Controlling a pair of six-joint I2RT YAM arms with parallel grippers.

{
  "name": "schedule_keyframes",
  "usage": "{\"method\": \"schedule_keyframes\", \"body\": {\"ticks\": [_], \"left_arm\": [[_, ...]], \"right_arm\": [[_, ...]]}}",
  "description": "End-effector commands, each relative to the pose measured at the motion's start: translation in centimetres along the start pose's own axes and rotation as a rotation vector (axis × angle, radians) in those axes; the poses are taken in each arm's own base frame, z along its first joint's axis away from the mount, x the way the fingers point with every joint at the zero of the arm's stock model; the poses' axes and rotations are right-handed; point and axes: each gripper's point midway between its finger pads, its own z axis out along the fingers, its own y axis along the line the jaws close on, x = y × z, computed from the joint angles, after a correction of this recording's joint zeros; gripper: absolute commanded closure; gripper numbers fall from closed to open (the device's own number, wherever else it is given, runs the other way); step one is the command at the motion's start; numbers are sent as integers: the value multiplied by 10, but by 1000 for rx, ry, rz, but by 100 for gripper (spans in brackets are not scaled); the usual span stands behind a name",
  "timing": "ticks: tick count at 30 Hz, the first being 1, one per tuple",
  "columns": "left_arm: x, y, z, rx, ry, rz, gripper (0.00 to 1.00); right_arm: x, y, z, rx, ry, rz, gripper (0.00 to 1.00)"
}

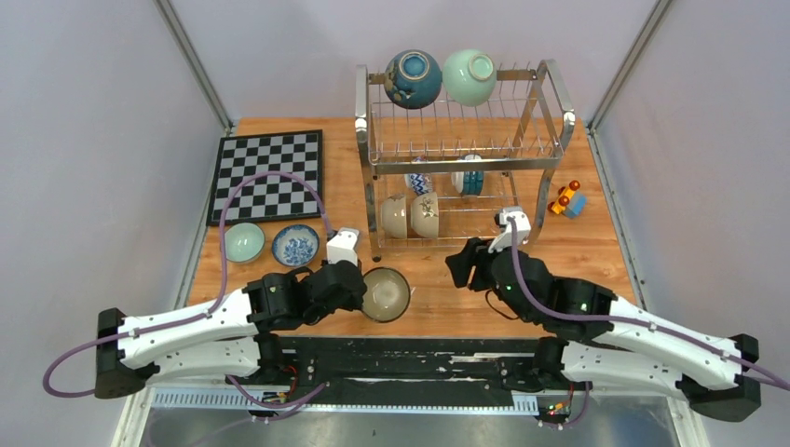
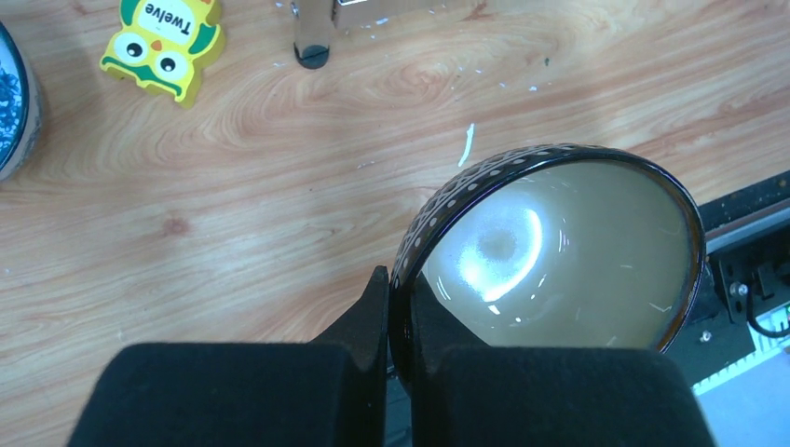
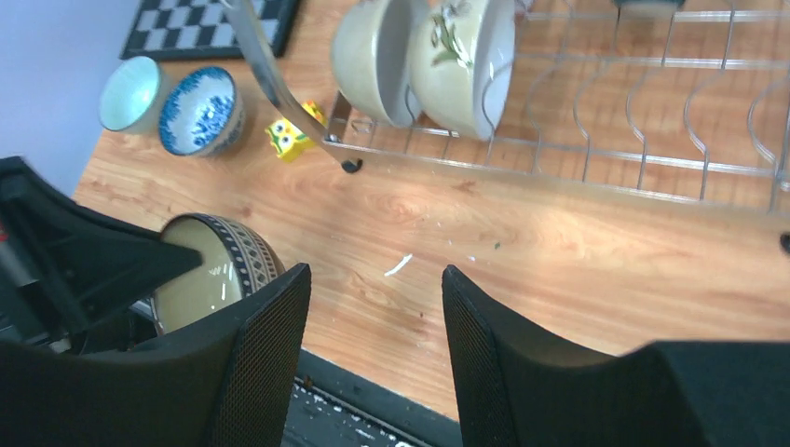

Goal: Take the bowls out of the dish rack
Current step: Place the bowl at the center of the board.

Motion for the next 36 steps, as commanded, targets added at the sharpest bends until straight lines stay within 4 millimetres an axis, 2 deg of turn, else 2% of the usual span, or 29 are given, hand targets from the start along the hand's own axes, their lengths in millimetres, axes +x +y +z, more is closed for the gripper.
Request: {"method": "schedule_keyframes", "body": {"ticks": [1,7,15,19,21,24,33,36], "left_arm": [[-21,-6,-2,-3,-85,-101,100],[-16,-4,4,-40,-70,-135,100],[-10,-5,11,-83,-34,-148,100],[-9,-6,13,-95,-26,-170,100],[-8,-7,13,-103,-16,-177,100],[-8,-8,12,-122,2,-180,100],[-4,-7,11,-127,20,-188,100],[-5,-8,11,-126,17,-191,100]], "right_arm": [[34,-3,8,82,176,168,43],[56,14,23,94,285,173,49],[53,41,33,57,310,42,46],[68,48,43,62,373,-21,48],[75,51,47,62,397,-39,52],[78,53,52,64,400,-63,56],[94,58,63,51,444,-123,57],[102,57,65,54,471,-148,62]]}}
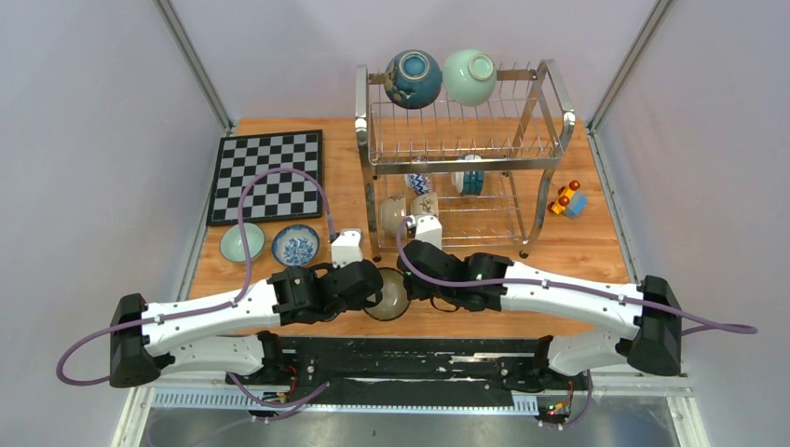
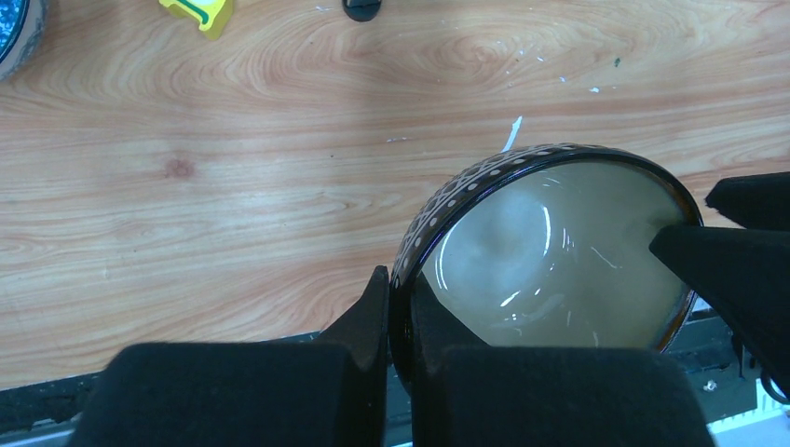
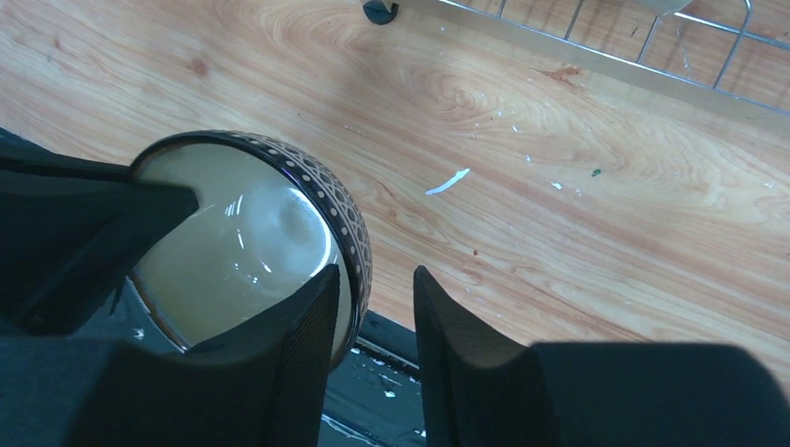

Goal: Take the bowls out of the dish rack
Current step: Place the bowl at the center of the board.

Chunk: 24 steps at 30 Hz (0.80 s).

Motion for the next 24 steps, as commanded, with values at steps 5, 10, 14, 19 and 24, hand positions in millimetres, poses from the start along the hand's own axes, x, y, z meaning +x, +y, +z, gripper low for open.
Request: {"method": "schedule_keyframes", "body": {"ticks": [5,10,14,19,24], "left_arm": [[-19,-19,-7,56,-52,-78,100],[-18,-21,-7,62,-49,-79,100],[-18,-21,-7,64,-49,-71,100],[-20,-19,-8,74,-64,-60,62],[-18,-6,-13,85,-85,-58,16]], "right_arm": [[16,6,10,-1,67,-74,70],[21,5,14,4,84,-88,79],[22,6,13,-4,90,-95,99],[21,-5,4,22,85,-122,100],[22,-47,-21,133,85,-211,100]]}}
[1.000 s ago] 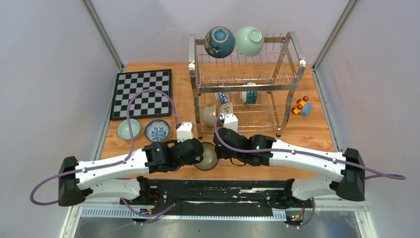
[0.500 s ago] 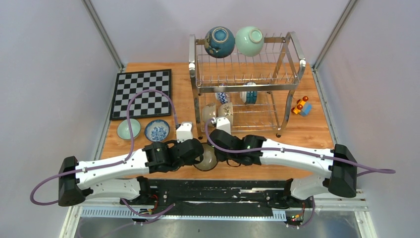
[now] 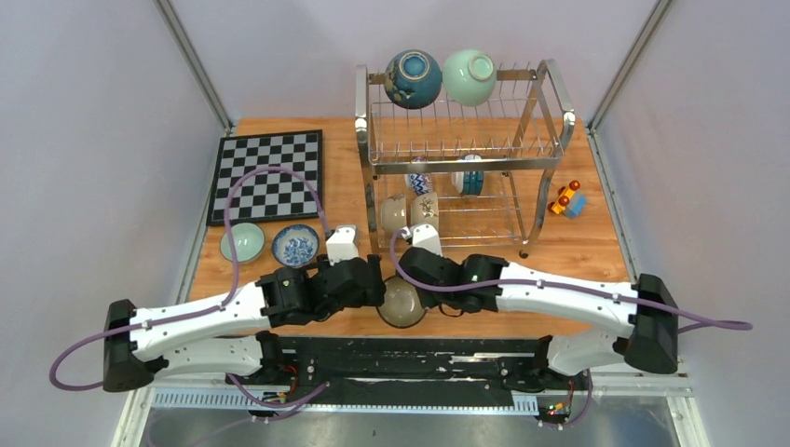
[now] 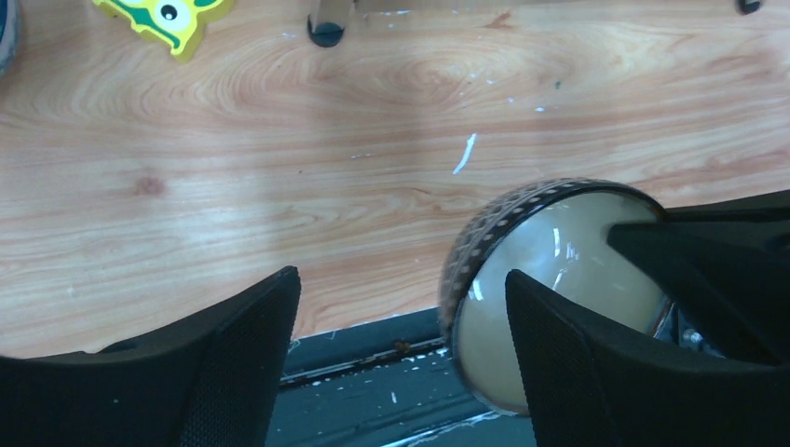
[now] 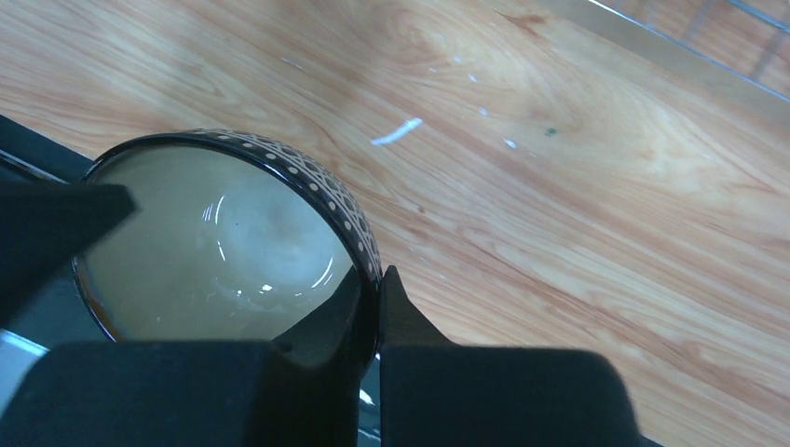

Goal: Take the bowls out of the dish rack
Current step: Place the bowl at the center of the board.

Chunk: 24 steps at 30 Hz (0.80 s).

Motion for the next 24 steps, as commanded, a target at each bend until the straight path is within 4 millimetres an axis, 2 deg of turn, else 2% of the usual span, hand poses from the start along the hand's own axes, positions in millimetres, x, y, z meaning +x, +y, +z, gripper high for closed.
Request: {"method": "schedule_keyframes", "body": {"ticks": [1,3,7,11,15,22,24], "left_arm": [[-7,10,-7,18,-61,-25,12],[-8,21,-9,8,-83,-36,6],[-11,38,-12,-7,-137,-44,6],[-17,46,-14,-26,-173,-28,6],[-20,46,-11,-29,-197,-17,6],[-14,33,-1,23,-195,-34,6],[-13,31,0,23,-186,-28,6]], "right_arm": [[5,-46,-30,112,-16,-76,100],[14,-68,-33,145,-3,-58,100],[33,-111,-32,183,51,79,100],[42,-149,-37,236,51,266,100],[52,-188,-46,315,23,475,100],[73,-253,-55,460,-35,848,100],[80,-268,-59,542,-39,882,100]]}}
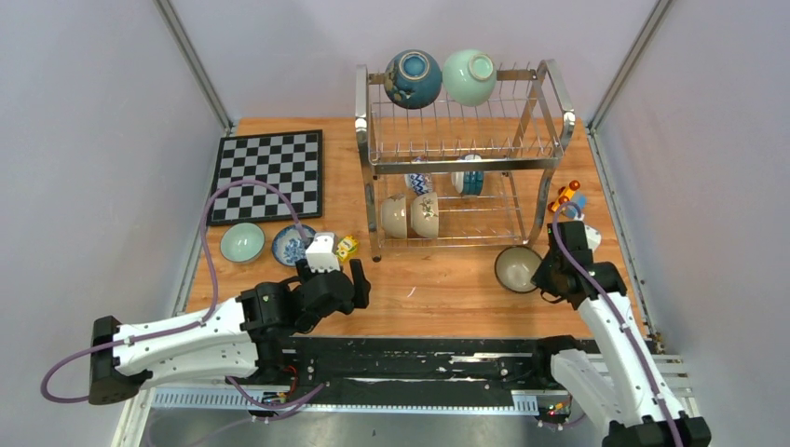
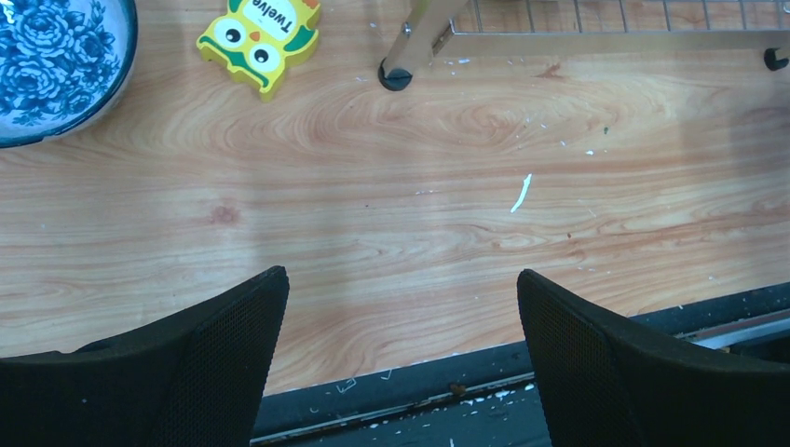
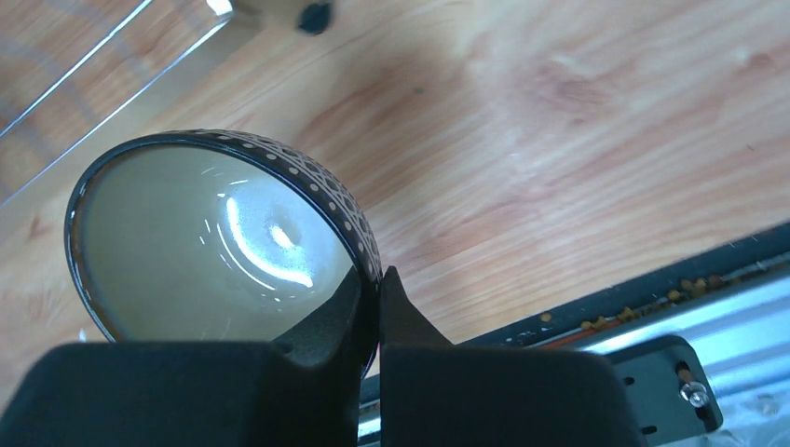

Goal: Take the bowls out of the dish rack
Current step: Place the bowl at the center of the board.

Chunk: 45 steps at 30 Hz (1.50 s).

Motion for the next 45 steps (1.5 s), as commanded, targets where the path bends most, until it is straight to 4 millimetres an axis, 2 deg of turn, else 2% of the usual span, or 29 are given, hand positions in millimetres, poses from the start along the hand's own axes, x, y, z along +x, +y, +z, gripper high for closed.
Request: {"method": "schedule_keyframes", "body": {"ticks": [1,10,15,20,25,29,36,42,45], "left_arm": [[-4,-10,4,23,-21,-7,6],[-9,-8,2,26,-46,-1,7],[-8,-8,2,30,-45,-2,7],[-7,-4,0,28,-41,-6,7],[-8,-2,0,29,-58,-26,7],[-5,-5,2,47,-51,-38,7],[1,1,7,34,-55,-30,7],[6,3,10,30,-51,-11,7],[8,2,12,30,-48,-6,7]], "right_arm": [[-7,-24,5,79,-23,134,100],[-19,-76,23,315,-91,361,100],[-35,-101,33,398,-139,462,100],[-61,-103,38,395,-236,555,100],[-86,-109,50,424,-260,621,100],[-105,-118,60,468,-242,623,100],[-133,-137,74,494,-186,572,100],[-135,-148,87,492,-114,552,100],[-134,-146,95,462,-95,564,100]]}}
